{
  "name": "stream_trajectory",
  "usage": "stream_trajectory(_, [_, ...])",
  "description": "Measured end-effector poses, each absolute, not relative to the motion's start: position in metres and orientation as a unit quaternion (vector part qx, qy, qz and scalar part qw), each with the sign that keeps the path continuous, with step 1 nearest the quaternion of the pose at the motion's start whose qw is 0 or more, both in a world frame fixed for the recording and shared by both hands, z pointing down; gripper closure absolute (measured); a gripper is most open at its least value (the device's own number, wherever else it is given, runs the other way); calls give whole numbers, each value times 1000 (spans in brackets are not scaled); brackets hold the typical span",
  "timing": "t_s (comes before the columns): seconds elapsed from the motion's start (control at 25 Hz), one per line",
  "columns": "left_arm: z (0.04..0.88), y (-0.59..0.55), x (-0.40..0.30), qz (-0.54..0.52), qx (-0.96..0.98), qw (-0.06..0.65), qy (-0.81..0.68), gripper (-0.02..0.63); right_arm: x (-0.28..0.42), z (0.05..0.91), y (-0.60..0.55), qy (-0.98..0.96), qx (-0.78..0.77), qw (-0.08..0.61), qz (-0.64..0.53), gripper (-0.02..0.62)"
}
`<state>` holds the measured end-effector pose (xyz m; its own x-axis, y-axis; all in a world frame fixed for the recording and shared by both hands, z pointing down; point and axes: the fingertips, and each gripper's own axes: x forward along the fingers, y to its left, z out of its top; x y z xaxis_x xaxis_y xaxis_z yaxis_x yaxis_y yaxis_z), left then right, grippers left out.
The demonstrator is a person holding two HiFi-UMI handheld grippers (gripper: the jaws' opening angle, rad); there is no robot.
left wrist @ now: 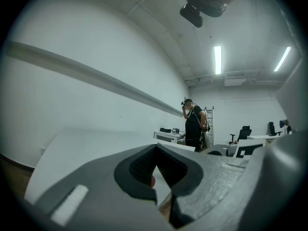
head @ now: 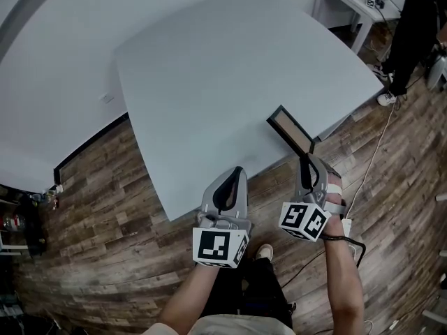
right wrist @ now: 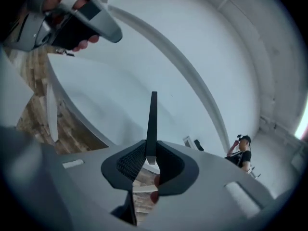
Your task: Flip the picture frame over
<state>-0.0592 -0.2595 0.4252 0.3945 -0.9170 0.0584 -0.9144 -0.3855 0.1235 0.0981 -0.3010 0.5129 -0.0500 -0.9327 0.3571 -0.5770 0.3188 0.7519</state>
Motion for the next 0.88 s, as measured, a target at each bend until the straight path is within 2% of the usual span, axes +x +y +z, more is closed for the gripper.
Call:
stream_trajectory(0.44, [433,-259,-69,-8,828,69,-557,604,78,565,-295,-627,466,537,-320,502])
stream_trajectory(0.88, [441,-259,-69,1,827,78,-557,604,70,598,-293,-577,415,587,-388,491])
